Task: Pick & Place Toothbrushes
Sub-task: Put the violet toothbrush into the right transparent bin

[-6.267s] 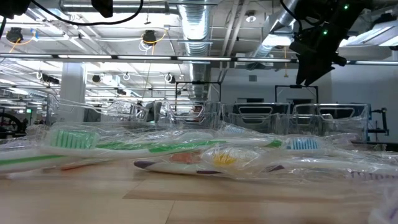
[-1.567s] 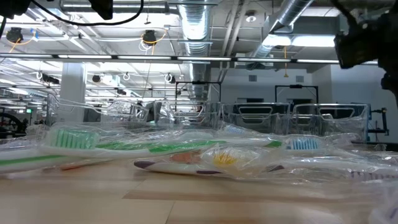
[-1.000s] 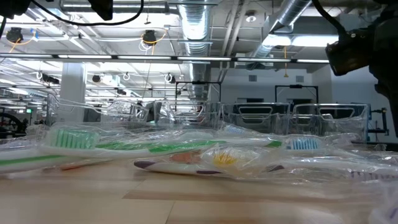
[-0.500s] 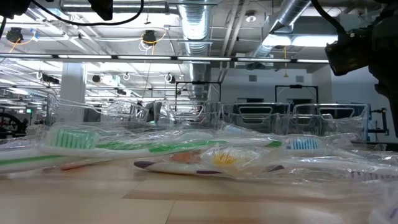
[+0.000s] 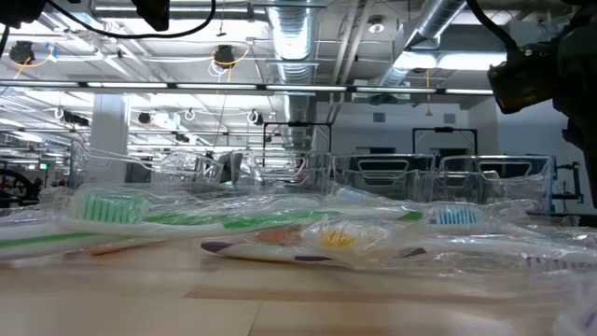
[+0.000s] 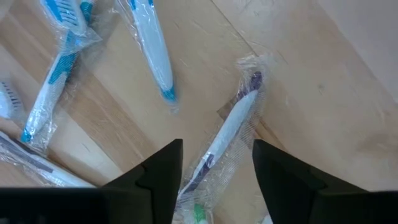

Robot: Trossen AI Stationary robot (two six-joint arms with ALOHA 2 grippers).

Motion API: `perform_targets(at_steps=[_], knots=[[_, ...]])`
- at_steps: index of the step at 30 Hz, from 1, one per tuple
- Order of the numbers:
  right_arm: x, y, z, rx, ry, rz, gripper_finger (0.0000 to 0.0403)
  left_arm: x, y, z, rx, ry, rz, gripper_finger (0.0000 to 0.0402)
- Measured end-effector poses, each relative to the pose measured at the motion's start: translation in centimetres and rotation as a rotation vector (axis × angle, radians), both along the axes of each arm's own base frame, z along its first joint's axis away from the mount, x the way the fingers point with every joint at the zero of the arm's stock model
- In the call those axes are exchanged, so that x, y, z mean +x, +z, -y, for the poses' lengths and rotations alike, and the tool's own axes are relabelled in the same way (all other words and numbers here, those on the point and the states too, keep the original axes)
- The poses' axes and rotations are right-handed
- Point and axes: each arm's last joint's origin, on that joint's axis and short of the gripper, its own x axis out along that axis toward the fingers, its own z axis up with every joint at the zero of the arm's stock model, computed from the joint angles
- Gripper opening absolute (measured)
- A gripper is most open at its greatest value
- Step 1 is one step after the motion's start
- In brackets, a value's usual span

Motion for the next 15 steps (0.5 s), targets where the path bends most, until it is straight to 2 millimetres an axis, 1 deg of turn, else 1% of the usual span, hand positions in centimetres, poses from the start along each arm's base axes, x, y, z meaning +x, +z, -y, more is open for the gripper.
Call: perform_targets(at_steps=[6, 15], knots=[[0.1, -0.3, -0.1, 0.002, -0.023, -0.003, 0.0208, 0.0, 0.0, 0.0, 0.001, 0.0, -0.002, 0.0241], [1.0, -4.0, -0.4, -0.081, 0.006, -0.133, 0.0206, 0.0, 0.0, 0.0, 0.001, 0.0, -0.002, 0.0241]])
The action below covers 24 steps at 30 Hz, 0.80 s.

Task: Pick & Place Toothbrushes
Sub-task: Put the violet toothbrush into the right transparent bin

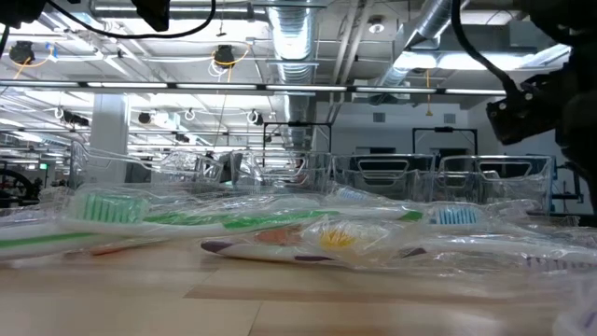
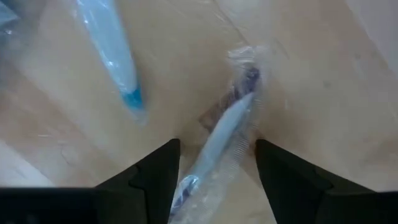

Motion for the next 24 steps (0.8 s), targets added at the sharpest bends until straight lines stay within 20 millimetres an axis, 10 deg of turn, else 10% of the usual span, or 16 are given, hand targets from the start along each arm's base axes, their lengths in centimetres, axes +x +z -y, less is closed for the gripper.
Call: perform_targets(at_steps=[8, 17, 24], knots=[[0.2, -0.2, 0.4, 0.011, -0.013, -0.029, 0.017, 0.0, 0.0, 0.0, 0.001, 0.0, -0.003, 0.0241], [0.2, 0.2, 0.5, 0.01, 0.026, -0.023, 0.0018, 0.0, -0.1, 0.0, 0.003, 0.0, -0.006, 0.0241], [0.9, 1.1, 0.3, -0.008, 0.082, -0.026, 0.001, 0.0, -0.1, 0.0, 0.003, 0.0, -0.006, 0.0241]])
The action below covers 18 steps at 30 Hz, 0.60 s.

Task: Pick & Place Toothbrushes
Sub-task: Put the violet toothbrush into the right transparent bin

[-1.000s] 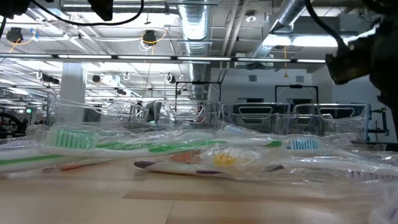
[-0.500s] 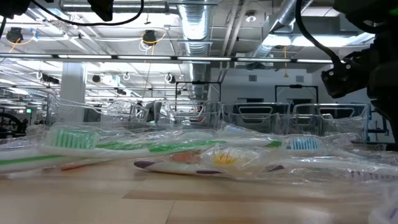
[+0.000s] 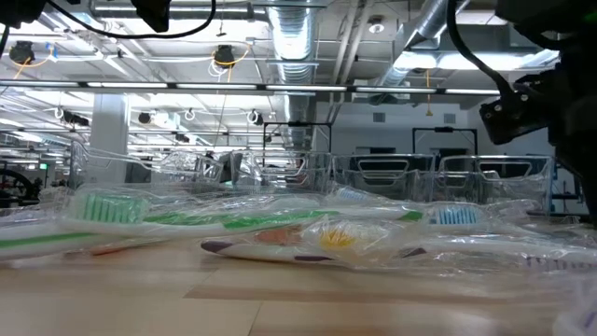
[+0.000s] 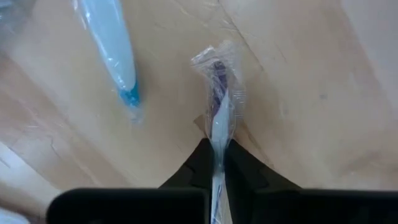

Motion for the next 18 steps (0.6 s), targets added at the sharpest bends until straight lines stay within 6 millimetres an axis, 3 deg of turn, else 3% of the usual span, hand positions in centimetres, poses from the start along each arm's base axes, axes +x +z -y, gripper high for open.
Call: perform_targets(at_steps=[6, 13, 18], knots=[[1.2, 4.2, -0.3, -0.096, 0.053, -0.045, 0.001, 0.0, 0.0, 0.0, 0.0, 0.0, 0.0, 0.0241], [1.5, 12.4, 1.1, -0.329, 0.0, -0.153, 0.001, 0.0, 0.0, 0.0, 0.0, 0.0, 0.0, 0.0241], [1.7, 16.8, 3.4, -0.328, 0.011, 0.015, 0.001, 0.0, 0.0, 0.0, -0.001, 0.0, 0.001, 0.0241]])
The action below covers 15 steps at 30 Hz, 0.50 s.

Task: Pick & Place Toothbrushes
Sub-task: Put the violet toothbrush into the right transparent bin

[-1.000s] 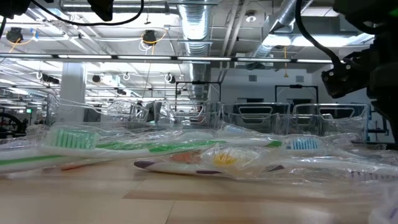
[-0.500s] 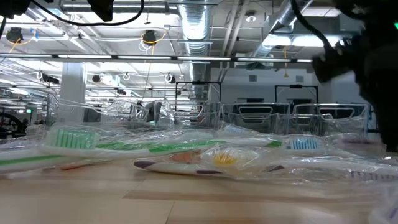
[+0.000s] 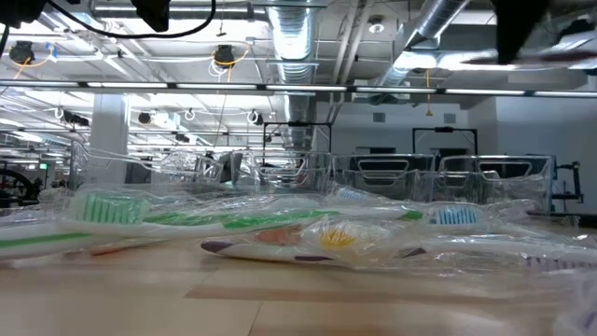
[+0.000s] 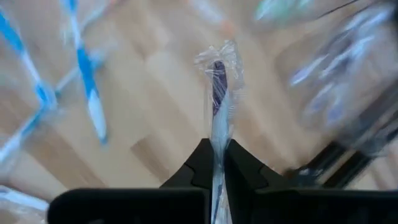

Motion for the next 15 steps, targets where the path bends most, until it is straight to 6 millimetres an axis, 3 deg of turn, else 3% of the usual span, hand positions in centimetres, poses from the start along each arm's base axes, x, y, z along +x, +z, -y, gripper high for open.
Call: perform_targets(at_steps=[6, 15], knots=[[-1.8, 2.8, 6.5, -0.03, -0.114, 0.084, 0.001, 0.0, 0.0, 0.0, 0.0, 0.0, -0.001, 0.0241], [-5.9, 5.4, 16.6, -0.083, -0.338, 0.169, 0.001, 0.1, 0.0, -0.2, 0.003, 0.013, 0.004, 0.0241]])
